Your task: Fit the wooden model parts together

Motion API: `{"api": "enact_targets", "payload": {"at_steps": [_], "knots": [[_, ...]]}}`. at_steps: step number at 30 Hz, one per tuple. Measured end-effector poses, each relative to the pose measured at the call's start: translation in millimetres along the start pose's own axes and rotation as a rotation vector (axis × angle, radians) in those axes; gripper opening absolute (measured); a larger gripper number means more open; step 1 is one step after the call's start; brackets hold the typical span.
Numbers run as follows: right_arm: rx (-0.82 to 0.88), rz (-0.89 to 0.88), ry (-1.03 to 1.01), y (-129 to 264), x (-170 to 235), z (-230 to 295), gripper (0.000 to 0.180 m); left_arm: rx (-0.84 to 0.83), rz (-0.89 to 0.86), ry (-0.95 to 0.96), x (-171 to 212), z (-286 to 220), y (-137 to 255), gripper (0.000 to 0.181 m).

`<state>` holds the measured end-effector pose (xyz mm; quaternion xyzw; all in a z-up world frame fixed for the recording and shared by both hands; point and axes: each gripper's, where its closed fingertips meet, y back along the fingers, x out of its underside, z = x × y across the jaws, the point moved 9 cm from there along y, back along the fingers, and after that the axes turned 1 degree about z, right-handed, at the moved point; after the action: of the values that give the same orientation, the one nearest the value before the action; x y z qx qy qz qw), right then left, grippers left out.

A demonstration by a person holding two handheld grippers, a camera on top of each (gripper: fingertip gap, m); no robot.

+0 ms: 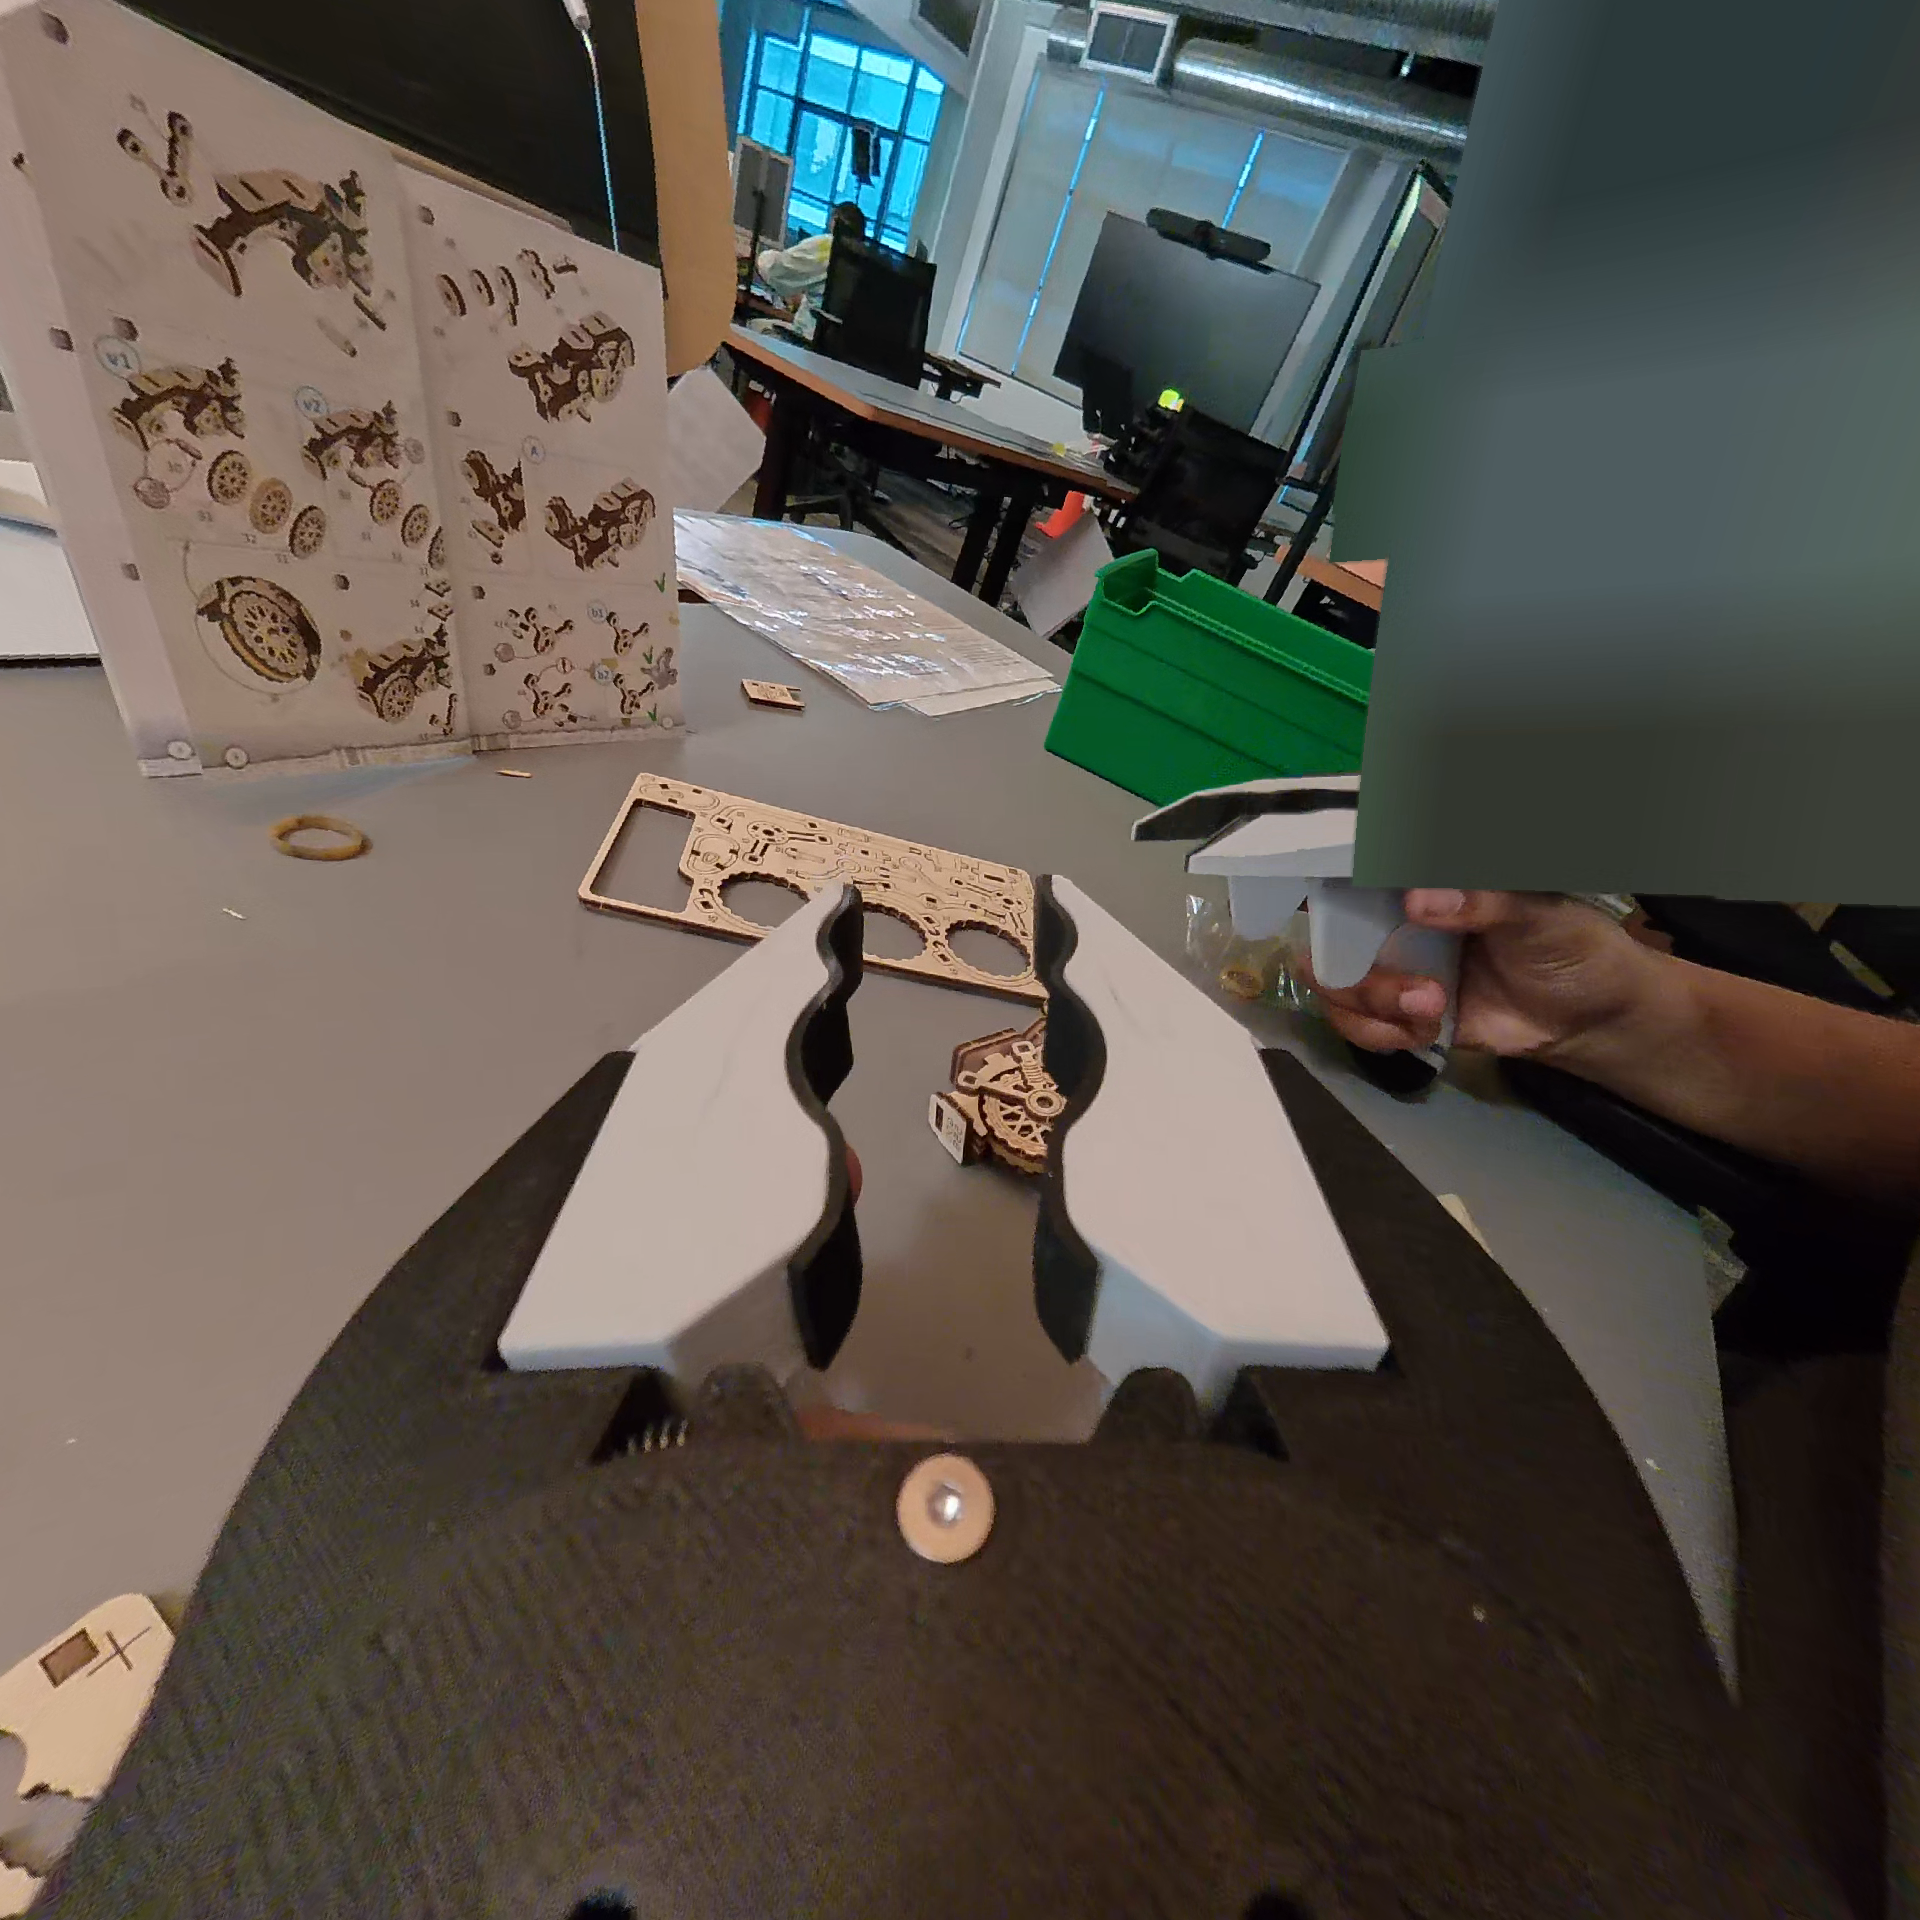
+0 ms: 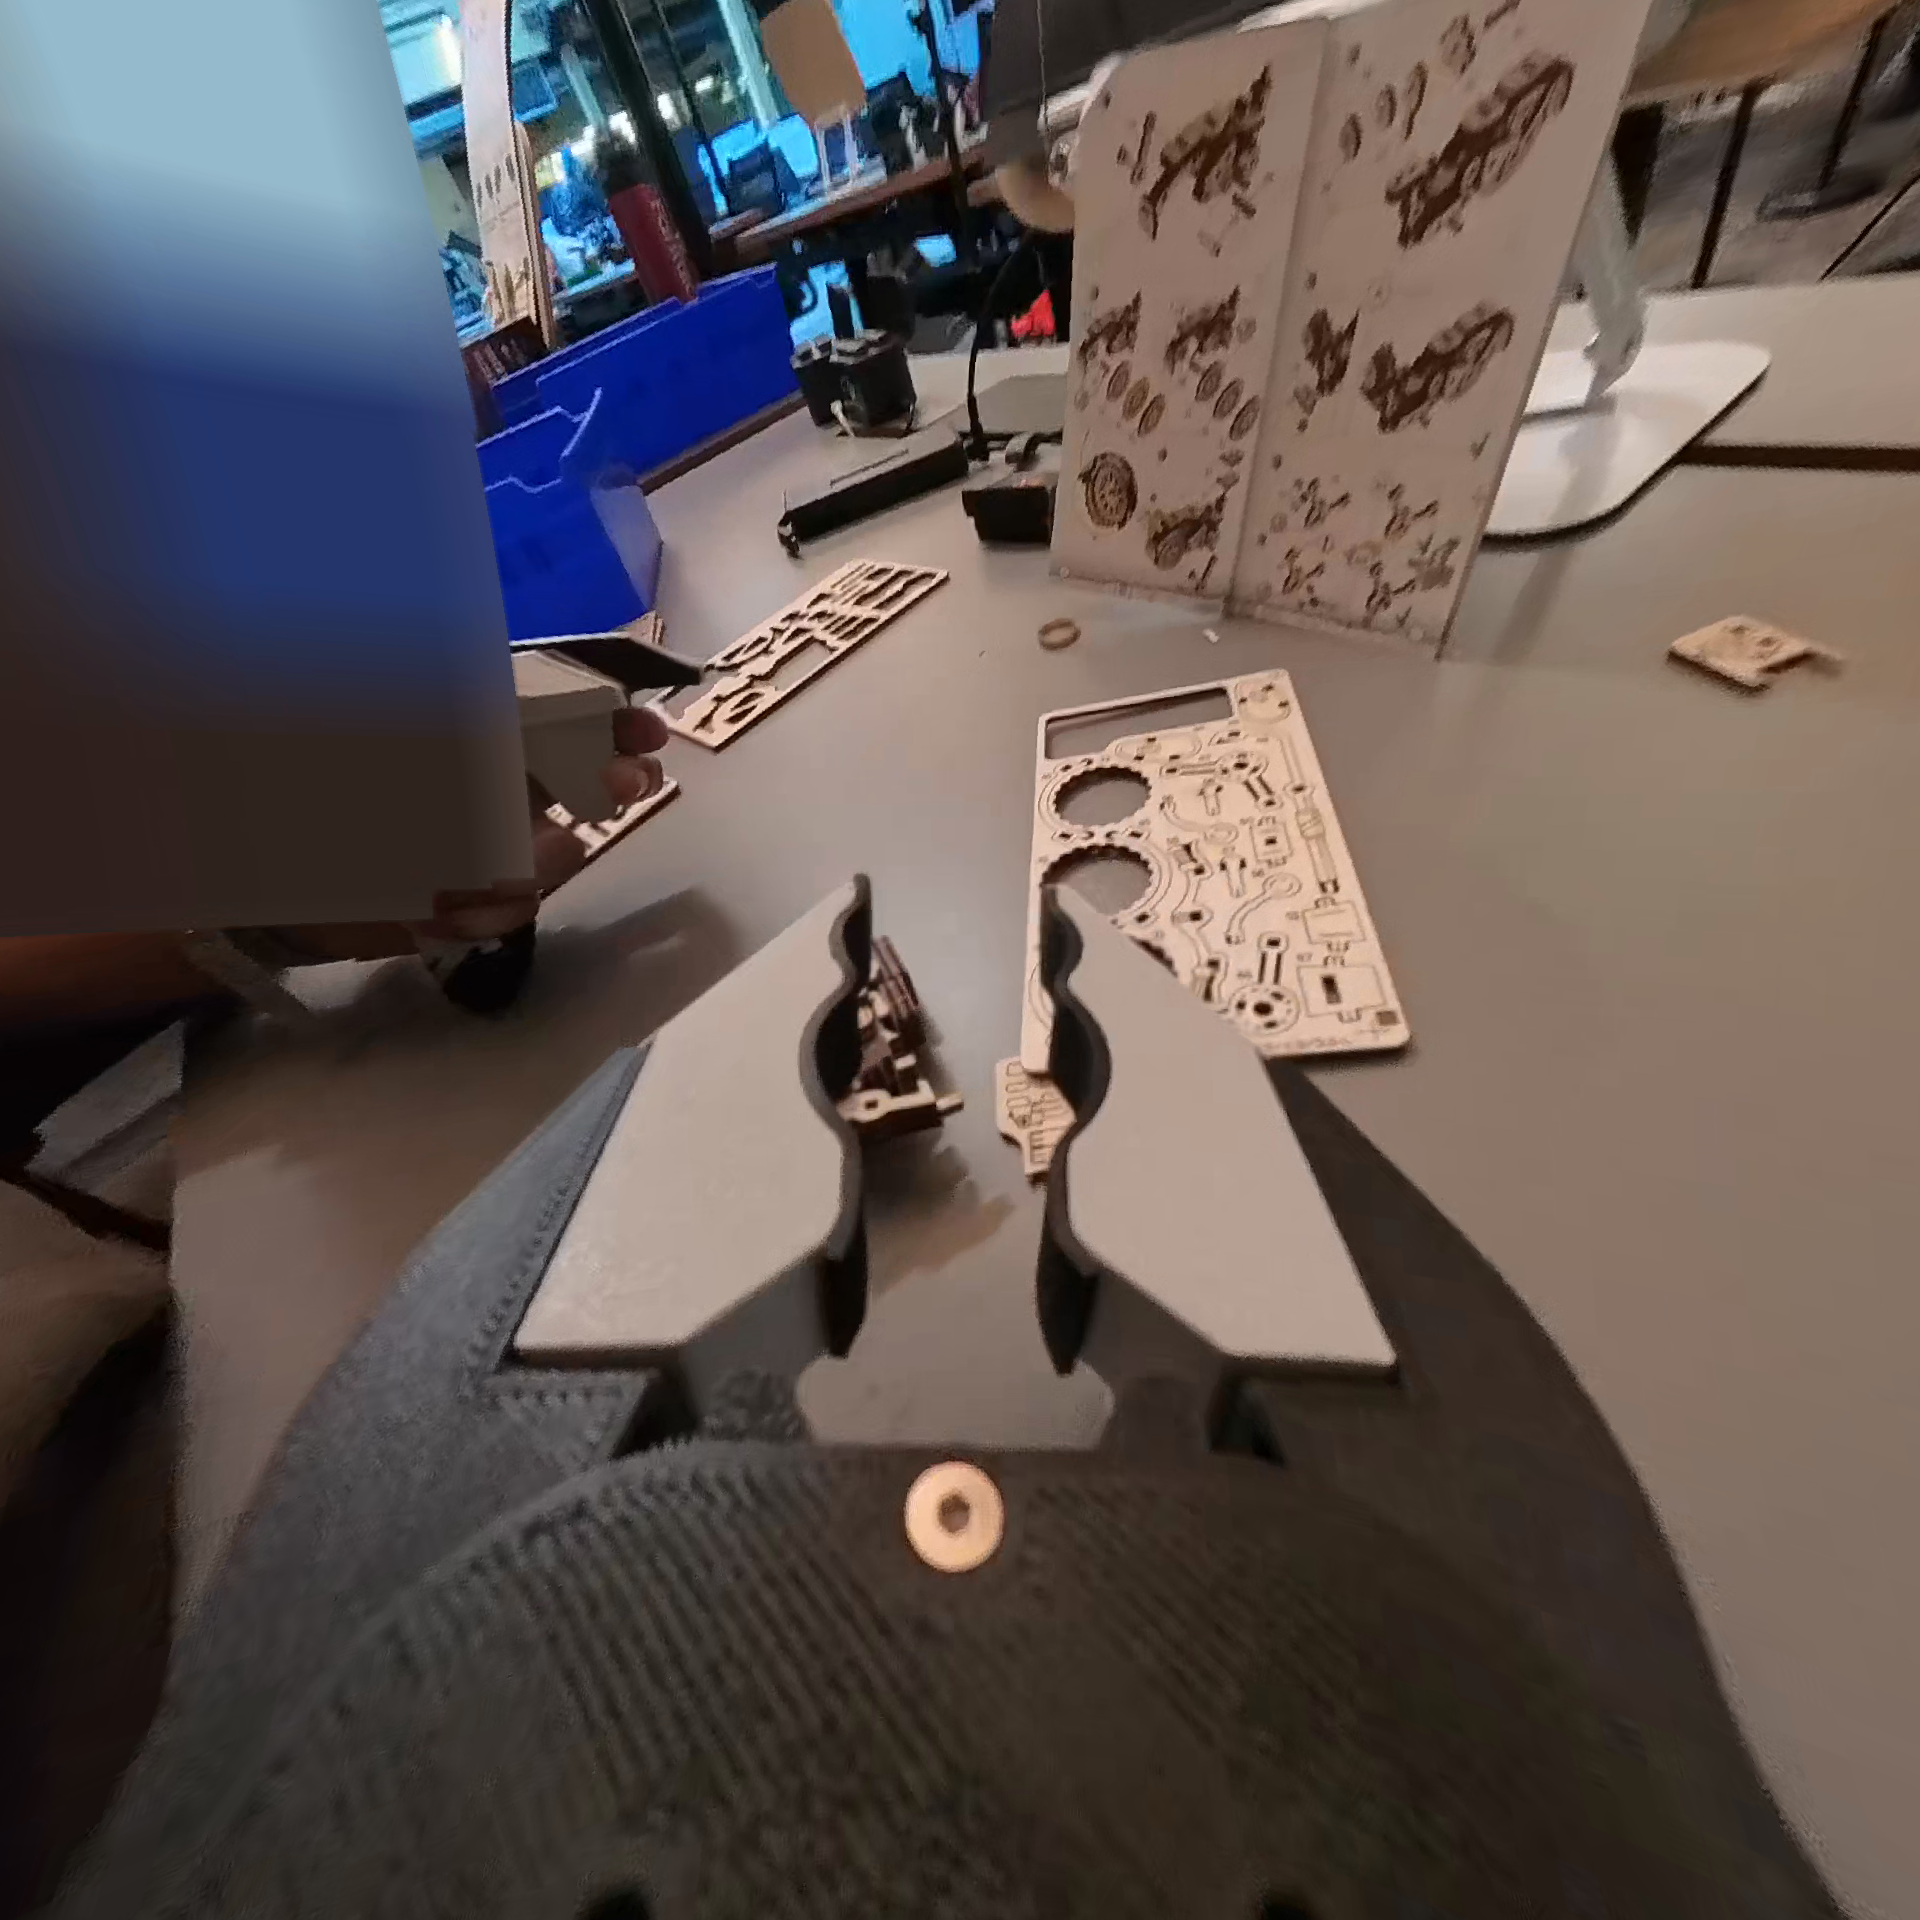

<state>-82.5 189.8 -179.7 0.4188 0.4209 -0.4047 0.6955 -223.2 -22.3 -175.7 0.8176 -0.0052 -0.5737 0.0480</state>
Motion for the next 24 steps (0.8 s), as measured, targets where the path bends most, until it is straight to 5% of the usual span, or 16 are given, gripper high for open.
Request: {"api": "enact_targets", "payload": {"at_steps": [8, 12, 24], "knots": [[-0.087, 0.29, -0.101, -7, 19, -2, 0.043, -0.011, 0.163, 0.071, 9, 2, -8, 0.033], [-0.107, 0.324, -0.153, -6, 18, -4, 0.039, 0.031, 0.307, 0.087, 18, -2, -17, 0.045], [-0.161, 0.42, -0.186, -10, 28, -3, 0.035, -0.029, 0.498, -0.027, 31, -14, -29, 0.043]]}}
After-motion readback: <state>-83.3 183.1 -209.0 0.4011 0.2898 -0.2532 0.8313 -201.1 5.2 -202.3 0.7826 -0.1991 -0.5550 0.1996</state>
